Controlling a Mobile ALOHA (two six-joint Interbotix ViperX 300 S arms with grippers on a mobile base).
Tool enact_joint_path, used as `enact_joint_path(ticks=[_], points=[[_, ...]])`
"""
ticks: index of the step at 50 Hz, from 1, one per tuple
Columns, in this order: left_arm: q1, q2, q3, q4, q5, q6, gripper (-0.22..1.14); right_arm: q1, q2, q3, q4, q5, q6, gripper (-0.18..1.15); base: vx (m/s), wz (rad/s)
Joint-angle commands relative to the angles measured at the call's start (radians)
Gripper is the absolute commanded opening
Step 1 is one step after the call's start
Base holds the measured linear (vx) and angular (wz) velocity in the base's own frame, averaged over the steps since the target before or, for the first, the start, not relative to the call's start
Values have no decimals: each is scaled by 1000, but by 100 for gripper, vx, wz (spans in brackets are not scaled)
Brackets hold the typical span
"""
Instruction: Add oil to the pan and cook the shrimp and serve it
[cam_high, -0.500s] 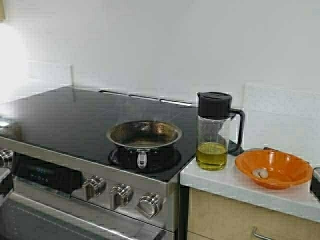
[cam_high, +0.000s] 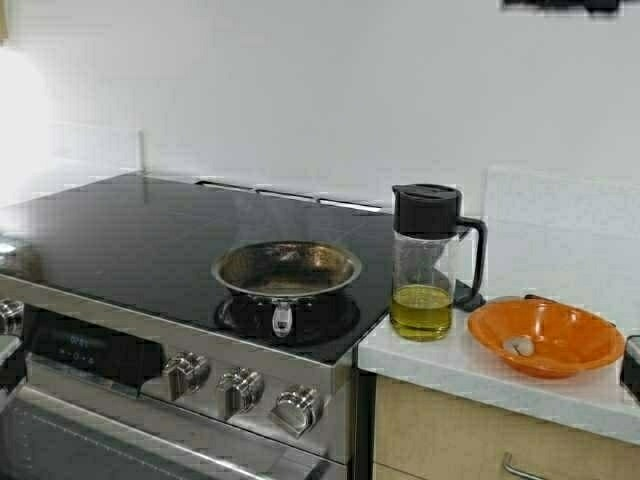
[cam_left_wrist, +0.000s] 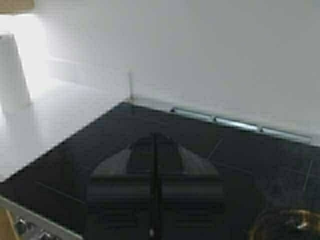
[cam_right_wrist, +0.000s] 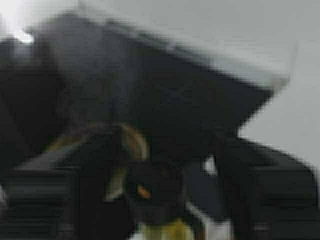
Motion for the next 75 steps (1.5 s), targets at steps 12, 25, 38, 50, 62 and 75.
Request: enact_joint_path(ticks=[12, 25, 38, 50, 62, 75], points=[[2, -6, 2, 2, -3, -18, 3, 149, 313, 110, 239, -241, -3, 103, 0, 0], [2, -14, 8, 0, 8, -20, 3, 344, 793, 61, 561, -580, -54, 103, 0, 0], [2, -25, 9, 0, 28, -20, 3, 385, 1022, -58, 713, -726, -117, 102, 0, 0], [2, -26, 11, -2, 28, -20, 3, 365, 1115, -140, 718, -778, -137, 102, 0, 0], [2, -26, 12, -3, 28, -23, 3, 279, 1154, -186, 681, -779, -150, 102, 0, 0], [2, -26, 15, -3, 28, -46, 3, 221, 1172, -235, 604, -753, -152, 102, 0, 0]])
